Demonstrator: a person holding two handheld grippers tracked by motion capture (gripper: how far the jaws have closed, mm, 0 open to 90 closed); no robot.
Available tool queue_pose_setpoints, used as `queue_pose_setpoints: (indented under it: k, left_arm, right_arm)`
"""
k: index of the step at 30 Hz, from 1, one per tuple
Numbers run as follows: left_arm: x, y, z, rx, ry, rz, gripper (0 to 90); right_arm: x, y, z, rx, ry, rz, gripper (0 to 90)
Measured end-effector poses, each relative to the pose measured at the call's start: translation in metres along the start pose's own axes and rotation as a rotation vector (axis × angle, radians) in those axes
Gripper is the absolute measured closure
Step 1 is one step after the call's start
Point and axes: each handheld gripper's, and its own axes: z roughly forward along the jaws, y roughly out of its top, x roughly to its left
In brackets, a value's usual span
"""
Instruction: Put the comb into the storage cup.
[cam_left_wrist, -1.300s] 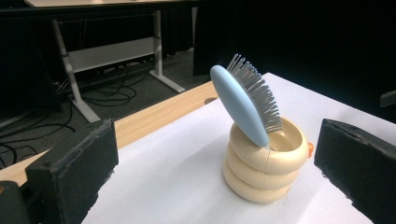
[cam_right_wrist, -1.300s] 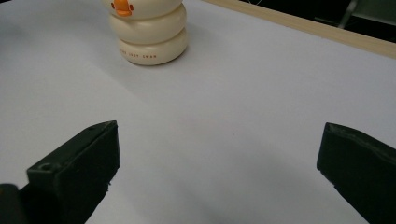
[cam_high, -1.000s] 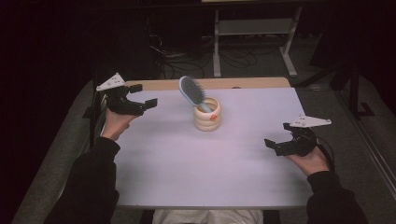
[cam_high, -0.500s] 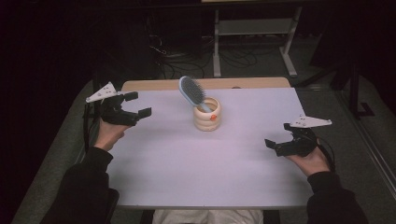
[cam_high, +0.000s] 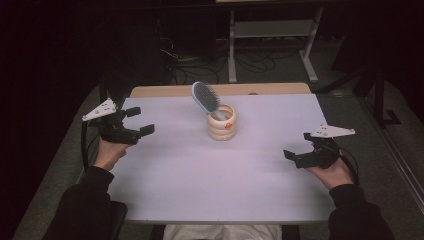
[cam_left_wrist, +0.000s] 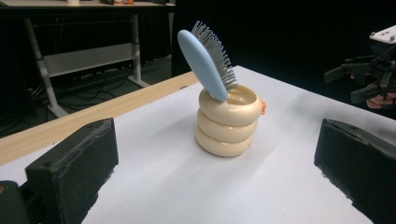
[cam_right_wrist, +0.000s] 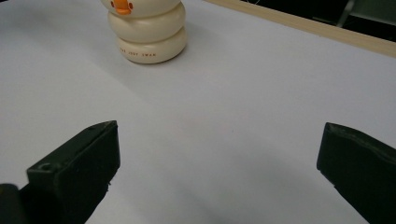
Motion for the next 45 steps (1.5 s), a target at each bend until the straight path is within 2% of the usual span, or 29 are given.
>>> queue_pose_setpoints:
  k: [9,15,21,26,37,45]
  left_arm:
    - [0.004,-0.011,-0.011,0.013,0.023,-0.014,0.0]
    - [0.008,-0.020,-0.016,0.013,0.035,-0.020,0.0]
    - [0.013,-0.034,-0.021,0.000,0.051,-0.044,0.0]
    - [0.018,-0.045,-0.026,0.001,0.076,-0.058,0.0]
    - [0.025,-0.060,-0.041,-0.017,0.131,-0.071,0.0]
    - [0.031,-0.072,-0.046,0.004,0.167,-0.080,0.0]
  right_arm:
    - [0.002,0.000,-0.001,-0.005,0.005,-0.004,0.0]
    - [0.002,0.000,-0.001,-0.012,0.017,-0.007,0.0]
    - [0.002,0.000,-0.001,-0.013,0.020,-0.008,0.0]
    - [0.002,-0.001,-0.002,-0.014,0.021,-0.001,0.0]
    - [0.001,-0.005,-0.003,-0.012,0.017,0.004,0.0]
    - [0.001,-0.009,-0.007,-0.012,0.020,0.013,0.0]
